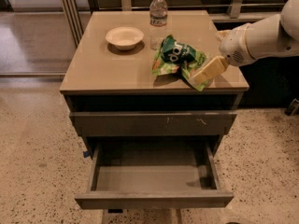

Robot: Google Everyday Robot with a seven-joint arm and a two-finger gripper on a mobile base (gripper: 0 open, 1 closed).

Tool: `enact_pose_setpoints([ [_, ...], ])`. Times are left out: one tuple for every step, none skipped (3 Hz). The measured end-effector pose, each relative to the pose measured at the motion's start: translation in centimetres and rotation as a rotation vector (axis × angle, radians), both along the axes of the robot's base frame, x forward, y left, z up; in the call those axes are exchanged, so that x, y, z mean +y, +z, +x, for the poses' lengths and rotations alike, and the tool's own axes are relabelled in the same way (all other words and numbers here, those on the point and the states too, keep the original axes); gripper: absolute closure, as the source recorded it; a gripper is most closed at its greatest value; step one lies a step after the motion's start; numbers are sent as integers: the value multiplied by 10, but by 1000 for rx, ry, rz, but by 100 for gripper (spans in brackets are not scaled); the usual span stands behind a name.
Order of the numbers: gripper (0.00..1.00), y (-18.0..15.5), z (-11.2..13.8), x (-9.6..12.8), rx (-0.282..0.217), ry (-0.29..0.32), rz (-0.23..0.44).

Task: Place green rice chip bag into middle drawer

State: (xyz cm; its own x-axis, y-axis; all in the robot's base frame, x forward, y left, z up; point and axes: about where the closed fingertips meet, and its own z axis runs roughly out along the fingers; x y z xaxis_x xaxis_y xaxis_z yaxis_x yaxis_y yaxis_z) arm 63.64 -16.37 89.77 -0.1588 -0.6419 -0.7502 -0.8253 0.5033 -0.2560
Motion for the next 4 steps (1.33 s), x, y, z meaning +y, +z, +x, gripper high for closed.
enact_pose_setpoints([
  [0, -3, 15, 11, -64, 20, 24],
  [0, -9, 31, 21, -97, 40, 46],
  [0, -25, 48, 34, -86, 57, 67],
  [19, -26, 48, 34, -85, 57, 67],
])
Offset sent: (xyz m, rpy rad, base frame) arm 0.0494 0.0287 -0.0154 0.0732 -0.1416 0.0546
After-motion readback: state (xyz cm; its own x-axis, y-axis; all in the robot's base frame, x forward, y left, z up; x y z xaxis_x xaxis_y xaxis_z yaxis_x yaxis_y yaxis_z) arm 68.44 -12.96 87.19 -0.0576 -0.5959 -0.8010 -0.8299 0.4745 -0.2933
